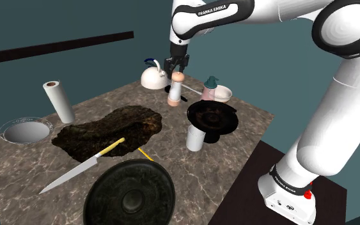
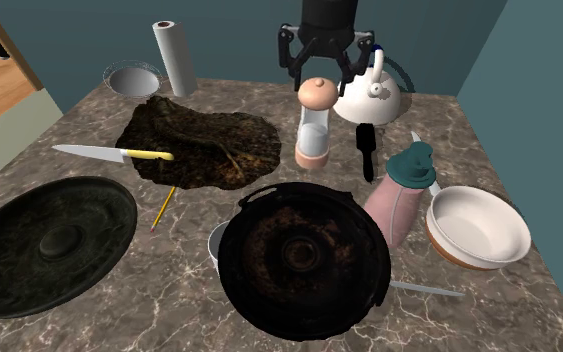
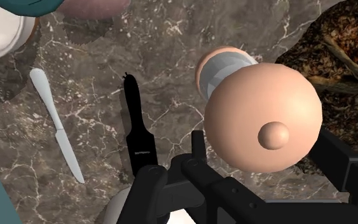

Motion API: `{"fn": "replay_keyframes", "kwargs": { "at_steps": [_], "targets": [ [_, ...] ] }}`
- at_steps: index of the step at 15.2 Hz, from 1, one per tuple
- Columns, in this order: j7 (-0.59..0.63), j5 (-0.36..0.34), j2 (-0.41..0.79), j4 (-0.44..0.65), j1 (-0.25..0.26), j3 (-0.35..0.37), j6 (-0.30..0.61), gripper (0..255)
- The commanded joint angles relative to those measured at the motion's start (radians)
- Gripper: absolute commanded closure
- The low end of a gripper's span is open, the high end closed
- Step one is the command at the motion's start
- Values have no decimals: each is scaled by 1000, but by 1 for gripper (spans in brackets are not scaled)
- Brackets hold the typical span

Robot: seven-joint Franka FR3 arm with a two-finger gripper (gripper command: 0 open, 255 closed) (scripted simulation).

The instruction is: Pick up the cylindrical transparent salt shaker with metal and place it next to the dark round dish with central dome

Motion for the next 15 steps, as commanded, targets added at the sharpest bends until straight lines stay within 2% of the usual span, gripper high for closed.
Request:
{"fn": "replay_keyframes", "kwargs": {
  "at_steps": [1,15],
  "targets": [
    [1,0,-3,23,1,1,-27,255],
    [1,1,-13,199,2,1,-212,255]
  ]
}}
